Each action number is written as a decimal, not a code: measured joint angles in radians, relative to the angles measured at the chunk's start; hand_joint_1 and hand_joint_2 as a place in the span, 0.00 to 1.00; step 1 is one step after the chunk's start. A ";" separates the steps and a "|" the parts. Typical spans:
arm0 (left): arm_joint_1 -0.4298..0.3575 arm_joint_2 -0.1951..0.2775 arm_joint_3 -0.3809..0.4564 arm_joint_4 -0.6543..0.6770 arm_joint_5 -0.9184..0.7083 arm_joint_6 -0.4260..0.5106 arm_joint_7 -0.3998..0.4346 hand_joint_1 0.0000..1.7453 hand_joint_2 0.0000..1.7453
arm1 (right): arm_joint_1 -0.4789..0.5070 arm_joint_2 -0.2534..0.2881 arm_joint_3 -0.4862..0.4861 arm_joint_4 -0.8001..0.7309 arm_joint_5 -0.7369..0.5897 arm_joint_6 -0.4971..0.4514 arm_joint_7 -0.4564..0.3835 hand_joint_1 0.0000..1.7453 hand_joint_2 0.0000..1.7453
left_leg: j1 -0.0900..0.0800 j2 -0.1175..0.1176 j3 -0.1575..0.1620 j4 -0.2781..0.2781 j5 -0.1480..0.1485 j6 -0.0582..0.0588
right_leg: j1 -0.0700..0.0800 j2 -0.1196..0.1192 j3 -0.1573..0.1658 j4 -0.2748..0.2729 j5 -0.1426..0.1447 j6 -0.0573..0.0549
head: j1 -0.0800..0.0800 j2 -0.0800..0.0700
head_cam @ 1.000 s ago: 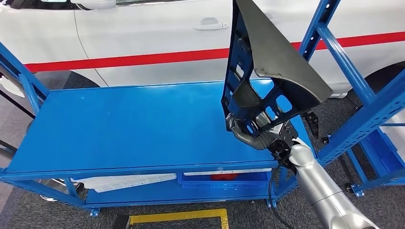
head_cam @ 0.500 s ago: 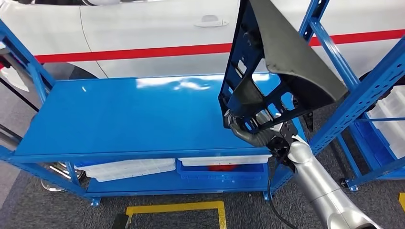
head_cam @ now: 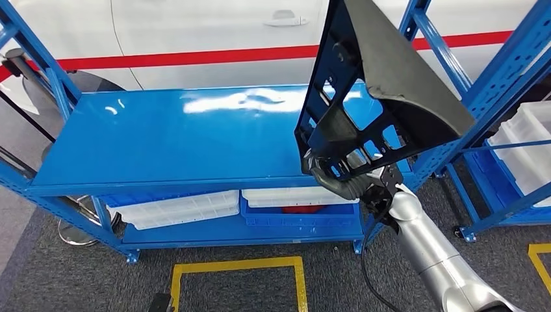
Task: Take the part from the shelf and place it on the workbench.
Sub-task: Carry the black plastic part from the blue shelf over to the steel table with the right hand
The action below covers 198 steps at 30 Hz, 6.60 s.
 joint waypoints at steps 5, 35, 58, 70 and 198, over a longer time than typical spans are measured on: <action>0.008 0.001 0.000 0.000 -0.002 -0.001 0.000 0.00 1.00 | 0.001 0.001 0.005 0.001 0.002 -0.001 -0.004 1.00 1.00 | 0.012 -0.003 -0.062 0.171 -0.162 -0.027 | -0.007 -0.005 -0.053 -0.009 0.054 -0.029 | 0.000 0.000; 0.012 0.000 0.002 0.000 0.004 0.002 0.010 0.00 1.00 | -0.056 0.021 0.019 0.058 0.012 -0.017 -0.014 1.00 1.00 | 0.001 -0.006 -0.048 0.115 -0.124 -0.011 | 0.007 -0.014 -0.020 -0.047 0.063 -0.036 | -0.001 0.000; 0.013 -0.001 0.002 0.000 -0.015 0.010 0.033 0.00 1.00 | 0.062 0.014 -0.130 -0.015 0.253 -0.110 -0.004 1.00 1.00 | -0.003 -0.005 0.026 -0.021 -0.016 0.021 | 0.012 -0.005 0.001 0.023 0.014 0.000 | 0.000 0.000; 0.025 0.002 0.000 0.000 -0.022 0.011 0.026 0.00 1.00 | 0.060 0.011 -0.132 -0.002 0.301 -0.192 0.001 1.00 1.00 | 0.025 -0.007 -0.009 0.214 -0.145 -0.046 | 0.002 -0.014 -0.068 -0.047 0.102 -0.021 | 0.000 0.000; 0.030 0.008 -0.034 0.004 -0.043 0.031 0.038 0.00 1.00 | 0.065 0.034 -0.439 -0.001 0.663 -0.861 0.114 1.00 1.00 | 0.013 -0.083 0.122 -0.007 -0.128 0.002 | -0.001 0.141 -0.114 -0.017 0.120 0.022 | 0.003 0.000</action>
